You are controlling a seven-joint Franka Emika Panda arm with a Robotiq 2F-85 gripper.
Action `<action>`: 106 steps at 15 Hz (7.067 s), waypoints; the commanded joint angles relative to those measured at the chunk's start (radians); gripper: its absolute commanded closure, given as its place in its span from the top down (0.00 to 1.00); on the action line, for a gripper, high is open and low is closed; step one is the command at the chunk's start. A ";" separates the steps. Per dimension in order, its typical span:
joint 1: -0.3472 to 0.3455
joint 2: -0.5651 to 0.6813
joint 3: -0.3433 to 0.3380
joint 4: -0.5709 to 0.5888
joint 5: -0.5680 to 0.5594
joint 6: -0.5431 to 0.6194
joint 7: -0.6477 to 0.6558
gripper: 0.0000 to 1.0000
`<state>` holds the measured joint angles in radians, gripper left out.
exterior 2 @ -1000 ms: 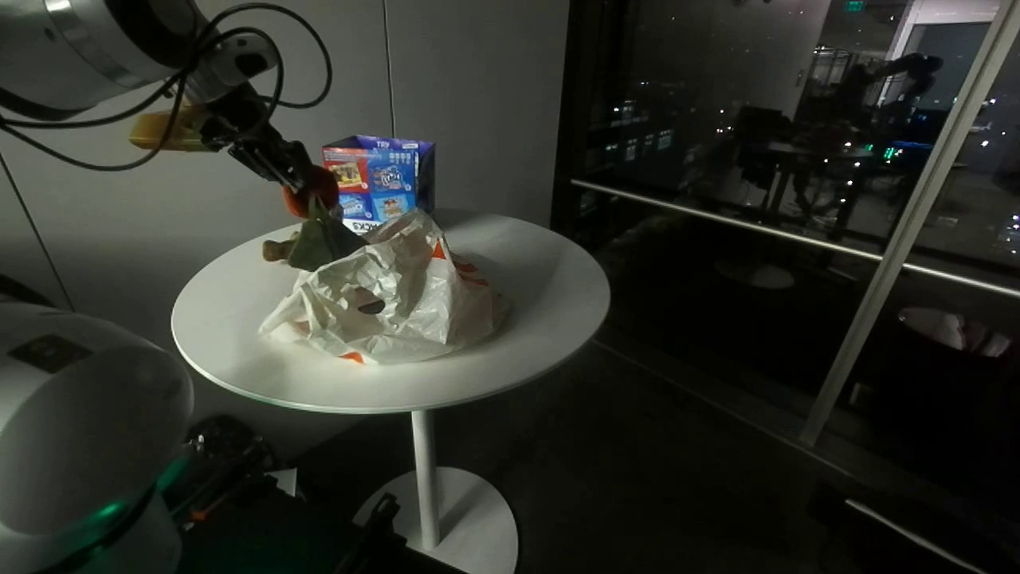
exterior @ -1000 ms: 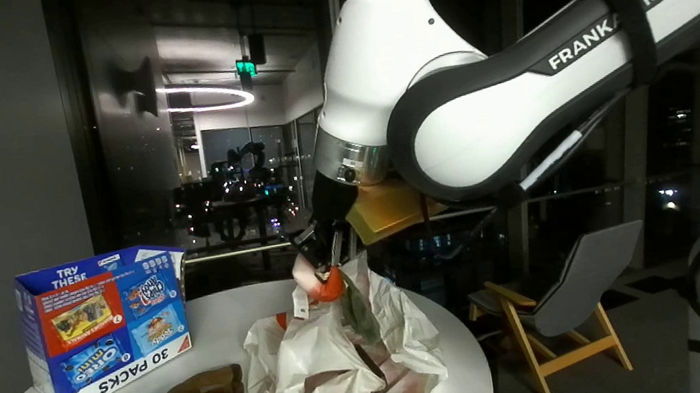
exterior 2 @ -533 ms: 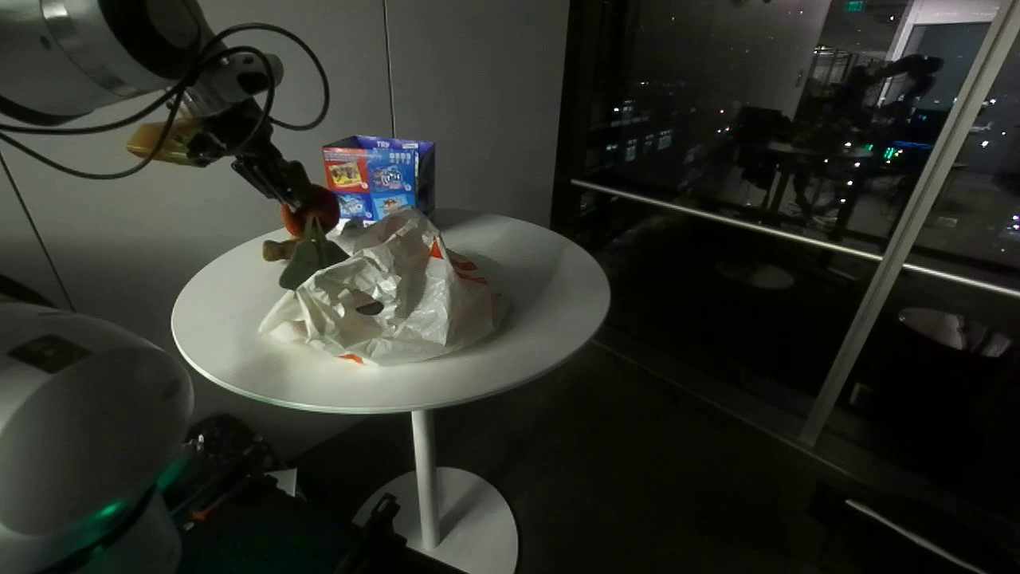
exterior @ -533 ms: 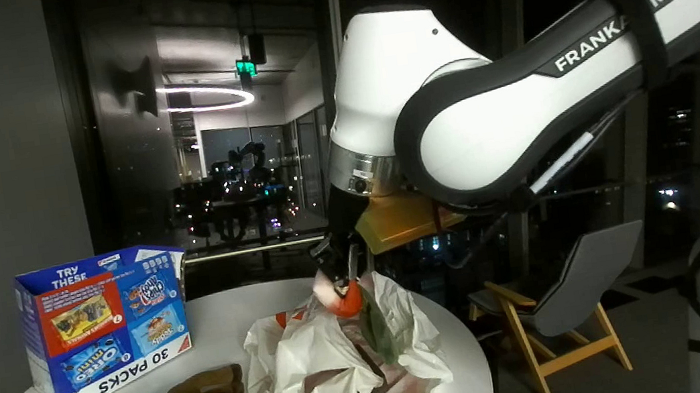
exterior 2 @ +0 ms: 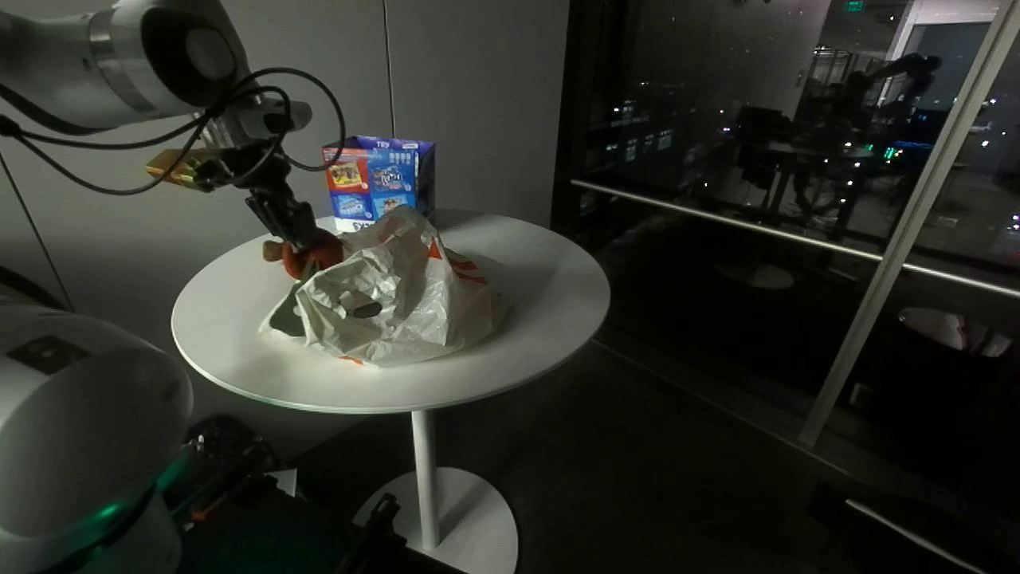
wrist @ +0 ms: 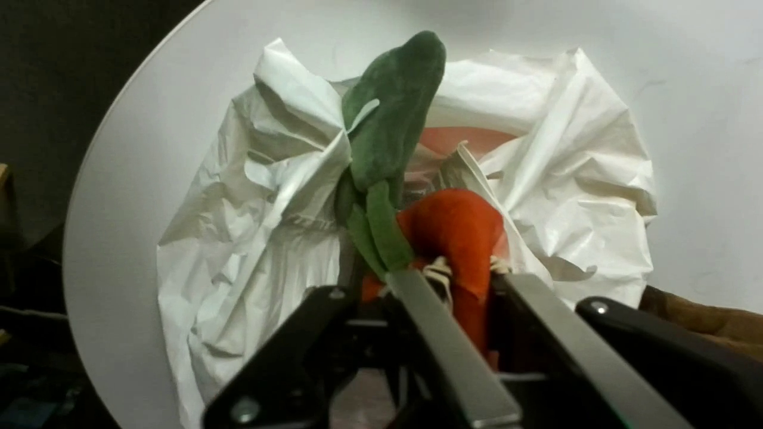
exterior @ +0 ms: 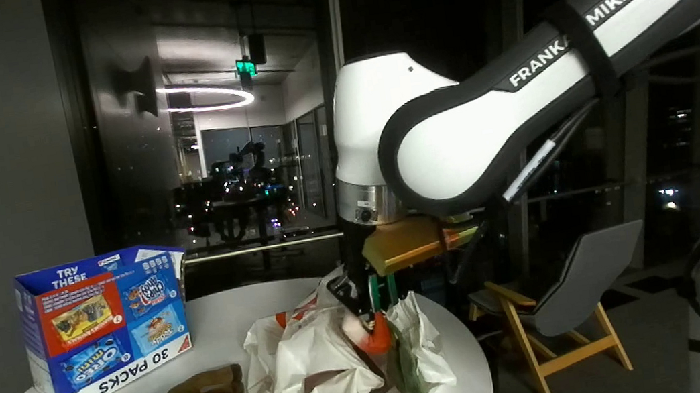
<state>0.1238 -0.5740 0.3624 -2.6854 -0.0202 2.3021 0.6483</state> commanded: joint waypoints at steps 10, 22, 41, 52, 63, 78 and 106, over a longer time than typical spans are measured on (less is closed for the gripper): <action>-0.132 0.463 -0.065 0.318 -0.276 -0.033 0.161 0.09; 0.019 0.513 -0.131 0.410 -0.315 -0.100 0.100 0.81; 0.184 0.578 -0.012 0.479 -0.163 0.206 -0.404 1.00; 0.210 0.963 -0.019 0.894 -0.030 0.021 -0.857 1.00; 0.260 1.198 -0.117 1.211 -0.150 -0.191 -0.795 1.00; 0.257 1.301 -0.130 1.346 -0.127 -0.326 -0.801 0.35; 0.196 0.248 -0.083 0.410 -0.272 -0.214 0.002 0.10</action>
<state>0.3608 -0.1644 0.2397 -2.1323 -0.3168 2.0745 0.5916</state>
